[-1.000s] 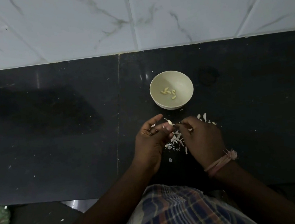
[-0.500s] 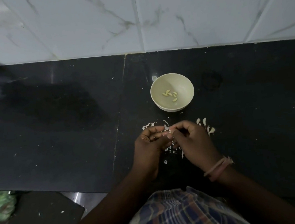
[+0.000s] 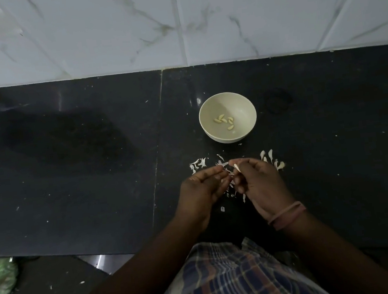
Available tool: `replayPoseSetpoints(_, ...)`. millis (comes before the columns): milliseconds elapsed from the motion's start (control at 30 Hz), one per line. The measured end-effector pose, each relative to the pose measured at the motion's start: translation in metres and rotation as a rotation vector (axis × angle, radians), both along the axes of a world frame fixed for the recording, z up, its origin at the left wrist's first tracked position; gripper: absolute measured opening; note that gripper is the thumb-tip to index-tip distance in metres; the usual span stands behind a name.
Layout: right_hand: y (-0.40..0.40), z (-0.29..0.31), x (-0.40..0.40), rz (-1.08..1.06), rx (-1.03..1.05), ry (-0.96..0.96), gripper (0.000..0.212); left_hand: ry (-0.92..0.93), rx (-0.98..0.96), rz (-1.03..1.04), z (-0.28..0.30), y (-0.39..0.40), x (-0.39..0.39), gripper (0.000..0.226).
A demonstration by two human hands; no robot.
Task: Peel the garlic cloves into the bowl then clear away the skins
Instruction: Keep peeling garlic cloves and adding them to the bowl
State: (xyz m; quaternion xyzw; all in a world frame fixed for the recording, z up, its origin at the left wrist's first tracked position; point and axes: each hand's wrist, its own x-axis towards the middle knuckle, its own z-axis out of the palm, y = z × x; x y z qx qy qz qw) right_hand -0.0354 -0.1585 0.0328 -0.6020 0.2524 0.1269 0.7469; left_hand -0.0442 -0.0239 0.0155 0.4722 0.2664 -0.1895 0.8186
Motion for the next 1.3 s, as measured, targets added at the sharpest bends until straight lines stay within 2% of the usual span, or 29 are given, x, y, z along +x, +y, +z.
replayPoseSetpoints(67,-0.001,0.000,0.001,0.026,0.014,0.005,0.017,-0.024,0.156,-0.016,0.004,-0.001,0.002,0.018)
replayPoseSetpoints(167,0.001,0.001,0.002,0.021,0.084,0.001,0.011,-0.076,0.505,-0.052,0.007,-0.001,0.006,0.017)
replayPoseSetpoints(267,0.003,0.002,0.004,0.005,0.204,0.000,0.008,-0.147,0.560,-0.112,0.008,-0.002,0.008,0.008)
replayPoseSetpoints(300,0.004,0.003,0.004,-0.001,0.230,-0.001,0.009,-0.160,0.578,-0.159,0.008,-0.002,0.007,0.021)
replayPoseSetpoints(400,0.003,0.006,0.003,-0.033,0.322,0.002,0.010,-0.174,0.501,-0.179,0.012,-0.003,0.003,0.038)
replayPoseSetpoints(500,0.001,0.008,0.003,-0.029,0.340,-0.014,0.015,-0.137,0.318,-0.118,0.012,-0.006,0.002,0.030)
replayPoseSetpoints(567,0.000,0.009,0.004,-0.018,0.310,-0.039,0.020,-0.124,0.251,-0.101,0.010,-0.006,0.002,0.021)
replayPoseSetpoints(800,-0.004,0.006,-0.001,-0.052,0.106,-0.086,0.018,-0.154,0.143,-0.029,0.004,-0.007,0.000,0.019)
replayPoseSetpoints(1000,0.000,0.009,-0.002,-0.103,-0.065,-0.157,0.013,-0.191,0.156,-0.018,0.011,-0.011,-0.001,0.030)
replayPoseSetpoints(1233,0.004,0.009,-0.004,-0.063,-0.182,-0.191,0.007,-0.268,0.239,0.029,0.006,-0.009,0.001,0.016)
replayPoseSetpoints(1300,0.004,0.011,-0.004,-0.087,-0.165,-0.150,0.015,-0.247,0.213,0.042,0.004,-0.009,0.002,0.014)
